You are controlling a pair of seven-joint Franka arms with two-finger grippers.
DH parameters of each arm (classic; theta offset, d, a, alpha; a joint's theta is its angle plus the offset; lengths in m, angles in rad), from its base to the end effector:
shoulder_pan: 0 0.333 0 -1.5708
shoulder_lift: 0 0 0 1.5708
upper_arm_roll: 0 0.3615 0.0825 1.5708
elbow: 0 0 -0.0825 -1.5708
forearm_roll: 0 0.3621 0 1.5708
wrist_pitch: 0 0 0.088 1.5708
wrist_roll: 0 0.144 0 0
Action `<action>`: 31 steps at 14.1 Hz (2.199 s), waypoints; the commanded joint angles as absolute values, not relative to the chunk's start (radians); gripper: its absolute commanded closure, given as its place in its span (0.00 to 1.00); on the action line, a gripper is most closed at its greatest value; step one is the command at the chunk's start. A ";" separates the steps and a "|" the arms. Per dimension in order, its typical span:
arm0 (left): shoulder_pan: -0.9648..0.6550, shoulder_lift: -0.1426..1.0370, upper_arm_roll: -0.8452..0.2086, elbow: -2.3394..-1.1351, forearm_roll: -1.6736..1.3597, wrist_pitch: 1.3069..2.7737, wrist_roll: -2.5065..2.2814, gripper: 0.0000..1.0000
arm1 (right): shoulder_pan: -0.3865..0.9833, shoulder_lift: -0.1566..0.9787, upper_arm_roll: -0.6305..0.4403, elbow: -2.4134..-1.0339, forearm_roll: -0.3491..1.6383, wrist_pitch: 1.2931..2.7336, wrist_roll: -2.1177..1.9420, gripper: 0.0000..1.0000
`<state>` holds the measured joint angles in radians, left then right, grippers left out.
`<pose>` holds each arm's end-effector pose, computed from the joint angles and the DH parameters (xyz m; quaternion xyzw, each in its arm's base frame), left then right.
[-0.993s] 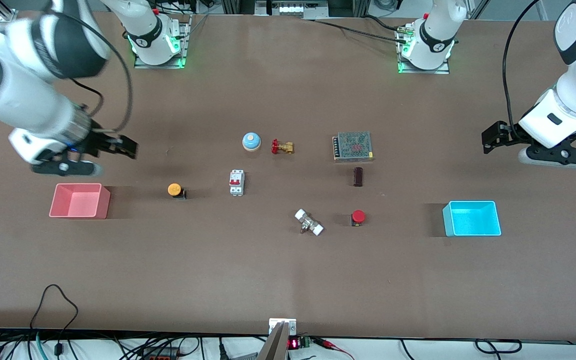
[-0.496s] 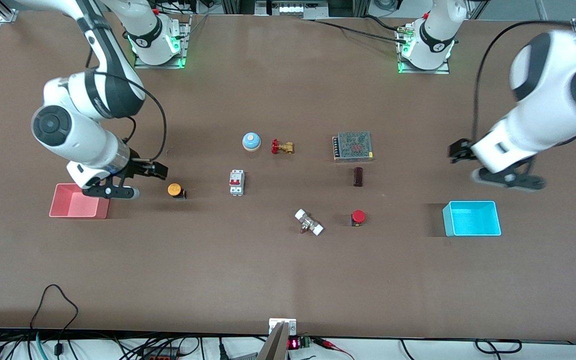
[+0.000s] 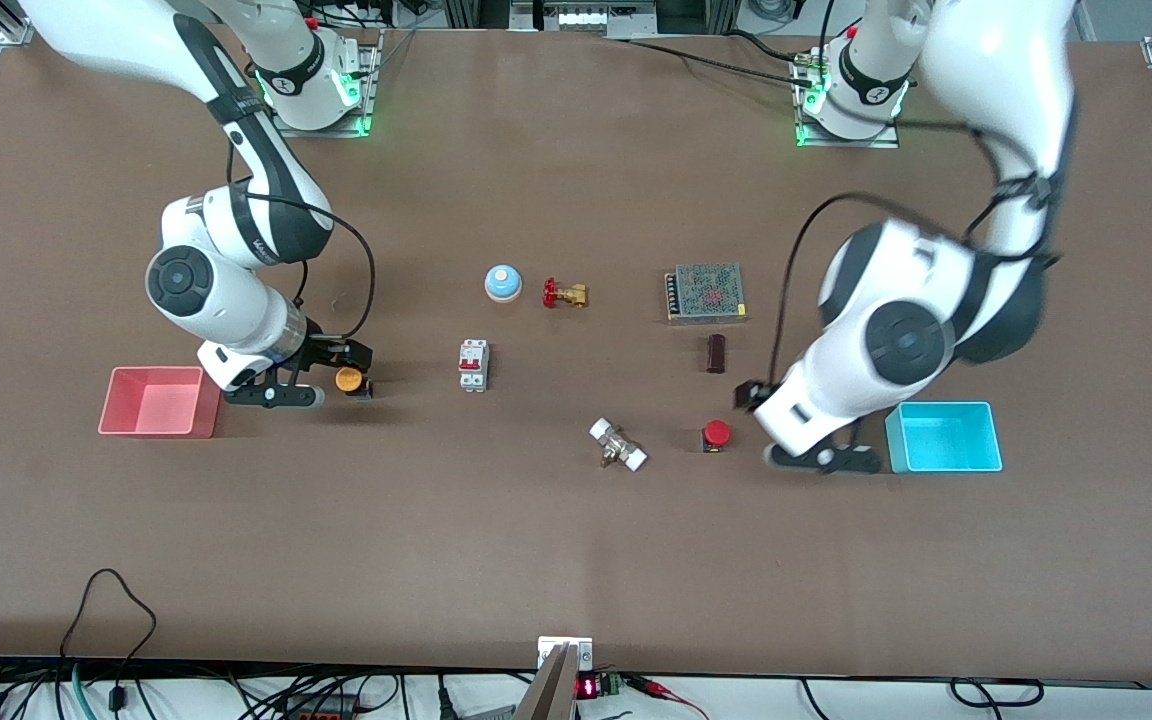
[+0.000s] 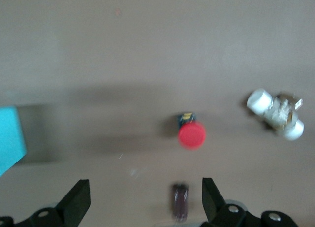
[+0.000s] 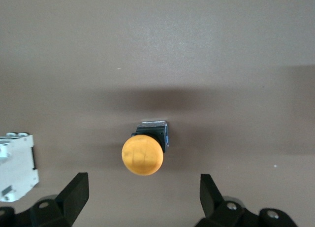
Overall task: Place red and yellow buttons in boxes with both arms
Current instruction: 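Grasp the yellow button with the right gripper while the left gripper grasps the red button, then carry the yellow button to the pink box while the left gripper carries red to cyan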
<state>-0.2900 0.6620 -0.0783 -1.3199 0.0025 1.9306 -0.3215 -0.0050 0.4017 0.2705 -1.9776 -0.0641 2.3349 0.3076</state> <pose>0.6882 -0.2514 0.3511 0.9993 -0.0162 -0.0310 0.0134 0.5906 0.1495 0.2888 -0.9994 0.0080 0.0219 0.0245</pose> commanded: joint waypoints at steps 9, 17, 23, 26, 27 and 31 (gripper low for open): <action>-0.359 0.811 -0.063 -1.449 0.009 2.269 -0.410 0.00 | 0.018 0.517 0.272 -1.915 -0.189 2.387 0.382 0.00; -0.354 0.830 -0.066 -1.453 0.008 2.319 -0.399 0.76 | 0.018 0.561 0.270 -1.913 -0.233 2.425 0.382 0.00; -0.266 0.655 -0.035 -1.428 0.011 2.050 -0.358 0.78 | 0.018 0.574 0.270 -1.913 -0.261 2.427 0.380 0.48; -0.154 0.602 -0.035 -1.369 0.011 1.889 -0.221 0.77 | 0.018 0.577 0.270 -1.913 -0.261 2.427 0.382 0.71; -0.126 0.597 -0.035 -1.358 0.014 1.838 -0.183 0.76 | 0.018 0.577 0.270 -1.911 -0.261 2.427 0.380 0.74; -0.008 0.633 -0.025 -1.373 0.063 1.827 -0.114 0.76 | -0.015 0.502 0.252 -1.893 -0.250 2.380 0.348 0.77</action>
